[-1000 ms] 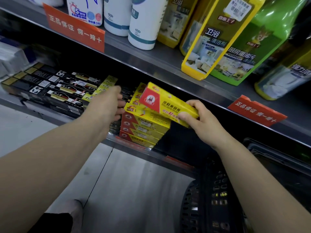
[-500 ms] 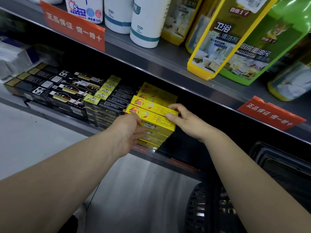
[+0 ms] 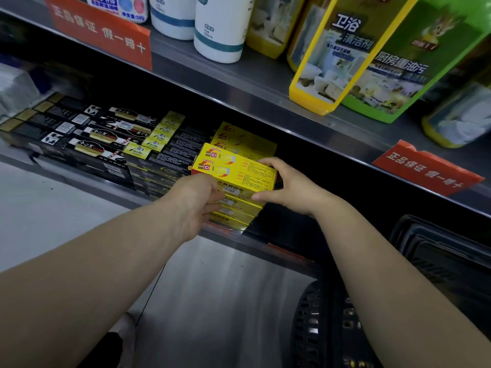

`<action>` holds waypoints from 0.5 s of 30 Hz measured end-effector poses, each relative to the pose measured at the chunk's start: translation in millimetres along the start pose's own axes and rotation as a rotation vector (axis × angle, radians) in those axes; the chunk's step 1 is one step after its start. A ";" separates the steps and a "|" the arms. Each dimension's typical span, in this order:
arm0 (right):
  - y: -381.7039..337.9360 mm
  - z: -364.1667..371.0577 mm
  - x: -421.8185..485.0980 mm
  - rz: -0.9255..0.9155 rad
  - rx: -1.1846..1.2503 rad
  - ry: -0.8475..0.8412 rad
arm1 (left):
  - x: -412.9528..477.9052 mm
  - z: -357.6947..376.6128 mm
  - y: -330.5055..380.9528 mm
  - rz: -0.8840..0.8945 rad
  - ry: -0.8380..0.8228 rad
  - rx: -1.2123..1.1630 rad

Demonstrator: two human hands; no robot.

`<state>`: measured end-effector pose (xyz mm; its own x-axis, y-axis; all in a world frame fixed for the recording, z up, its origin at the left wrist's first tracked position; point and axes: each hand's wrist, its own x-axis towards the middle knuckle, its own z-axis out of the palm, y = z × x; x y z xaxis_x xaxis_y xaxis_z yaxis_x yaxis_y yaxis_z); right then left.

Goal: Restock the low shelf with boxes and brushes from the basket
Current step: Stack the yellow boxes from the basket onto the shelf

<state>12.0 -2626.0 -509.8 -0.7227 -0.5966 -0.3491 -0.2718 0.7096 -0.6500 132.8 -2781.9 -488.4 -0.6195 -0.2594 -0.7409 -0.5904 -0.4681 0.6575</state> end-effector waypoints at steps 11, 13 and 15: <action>-14.6 -40.7 -96.9 -0.091 -0.041 0.201 | -62.1 59.5 -12.7 0.319 -0.141 0.281; -4.6 -56.4 -141.2 -0.095 -0.012 0.201 | -79.5 82.2 -25.2 0.442 -0.246 0.440; 12.0 -70.3 -187.3 -0.077 0.060 0.210 | -94.3 103.6 -42.7 0.562 -0.363 0.612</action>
<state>99.4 -2479.4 -404.8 -0.8194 -0.5524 -0.1529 -0.2974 0.6378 -0.7104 162.9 -2650.0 -432.5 -0.9632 0.0166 -0.2683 -0.2593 0.2052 0.9437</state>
